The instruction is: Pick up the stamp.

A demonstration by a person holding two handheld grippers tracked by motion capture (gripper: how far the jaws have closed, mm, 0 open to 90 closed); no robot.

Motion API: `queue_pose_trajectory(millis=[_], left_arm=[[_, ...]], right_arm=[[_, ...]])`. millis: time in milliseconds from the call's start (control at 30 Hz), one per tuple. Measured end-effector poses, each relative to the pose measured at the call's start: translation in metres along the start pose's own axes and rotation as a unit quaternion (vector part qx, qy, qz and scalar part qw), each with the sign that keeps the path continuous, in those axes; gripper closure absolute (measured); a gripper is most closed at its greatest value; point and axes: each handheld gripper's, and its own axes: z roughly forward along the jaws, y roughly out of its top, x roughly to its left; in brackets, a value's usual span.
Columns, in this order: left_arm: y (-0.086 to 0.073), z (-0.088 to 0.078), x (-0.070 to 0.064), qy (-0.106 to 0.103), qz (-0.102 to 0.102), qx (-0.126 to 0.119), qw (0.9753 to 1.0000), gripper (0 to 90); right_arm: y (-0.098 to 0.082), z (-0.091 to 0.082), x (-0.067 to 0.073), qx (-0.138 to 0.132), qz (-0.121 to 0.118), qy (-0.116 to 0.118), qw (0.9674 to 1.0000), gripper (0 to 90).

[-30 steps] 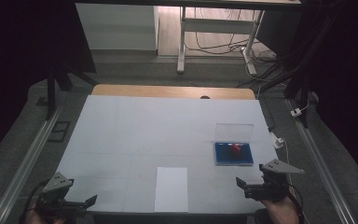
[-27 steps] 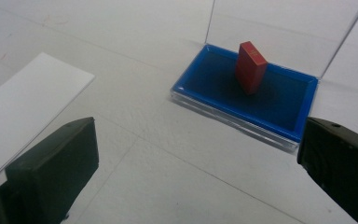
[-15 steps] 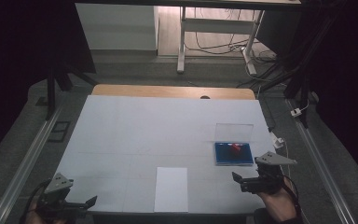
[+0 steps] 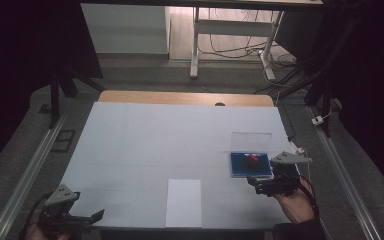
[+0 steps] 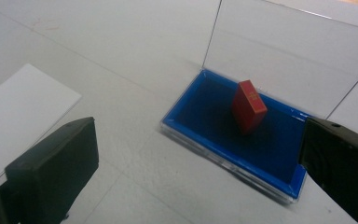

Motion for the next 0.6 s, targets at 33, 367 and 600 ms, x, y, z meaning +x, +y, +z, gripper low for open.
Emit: queue_pose_trajectory(millis=[33, 367, 600], left_arm=[[0.000, 0.000, 0.000, -0.001, 0.001, -0.002, 1.0000, 0.5], [0.002, 0.003, 0.001, -0.007, -0.006, 0.003, 1.0000, 0.5], [0.003, 0.005, 0.002, -0.009, -0.008, 0.011, 0.9999, 0.0]], right_arm=[[0.001, 0.002, -0.001, 0.002, 0.000, 0.001, 1.0000, 0.0], [0.010, 0.013, -0.010, 0.006, 0.011, 0.003, 0.9999, 0.0], [0.019, 0.021, -0.014, 0.010, 0.004, -0.004, 0.9999, 0.0]])
